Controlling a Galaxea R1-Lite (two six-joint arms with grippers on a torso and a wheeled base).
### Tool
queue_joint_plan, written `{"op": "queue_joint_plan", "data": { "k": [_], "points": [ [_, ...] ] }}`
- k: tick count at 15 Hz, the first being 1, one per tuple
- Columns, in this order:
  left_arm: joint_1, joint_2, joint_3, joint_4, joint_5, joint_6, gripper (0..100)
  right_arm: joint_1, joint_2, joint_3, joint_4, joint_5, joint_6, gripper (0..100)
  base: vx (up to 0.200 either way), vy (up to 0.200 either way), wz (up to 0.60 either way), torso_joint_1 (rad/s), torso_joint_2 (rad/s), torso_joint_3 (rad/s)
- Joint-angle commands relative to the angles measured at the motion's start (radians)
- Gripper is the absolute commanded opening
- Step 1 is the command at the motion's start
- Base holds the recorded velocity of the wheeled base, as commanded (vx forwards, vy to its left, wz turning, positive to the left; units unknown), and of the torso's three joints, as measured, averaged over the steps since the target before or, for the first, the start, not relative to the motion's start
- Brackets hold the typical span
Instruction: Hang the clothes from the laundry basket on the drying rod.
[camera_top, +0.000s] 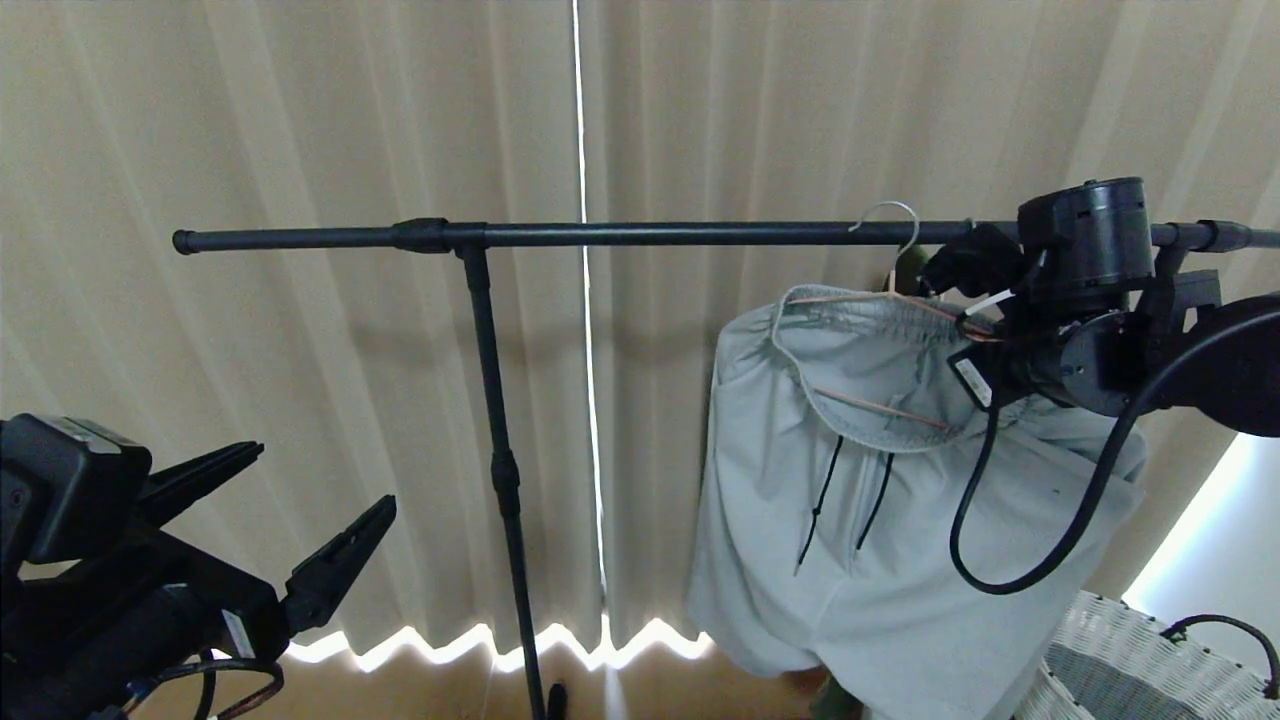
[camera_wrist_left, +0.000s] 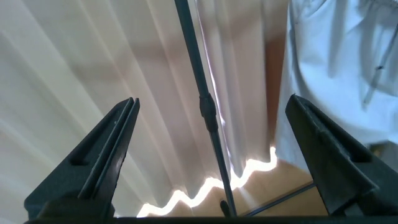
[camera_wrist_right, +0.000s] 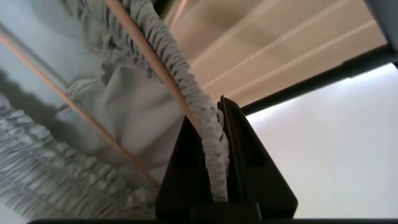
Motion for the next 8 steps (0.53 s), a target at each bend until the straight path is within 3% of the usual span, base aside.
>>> {"op": "queue_joint_plan", "data": {
  "k": [1,8],
  "points": [
    [0.0,0.003,0.0,0.0,0.001,0.0,100,0.01,0.013,-0.022,0.0,-0.003,-0.001,0,0.0,0.0,0.0,0.0,0.0,0.0],
    [0.0,0.0,0.002,0.0,0.001,0.0,100,0.009,0.085,-0.134,0.0,-0.064,-0.004,0,0.0,0.0,0.0,0.0,0.0,0.0]
  ]
}}
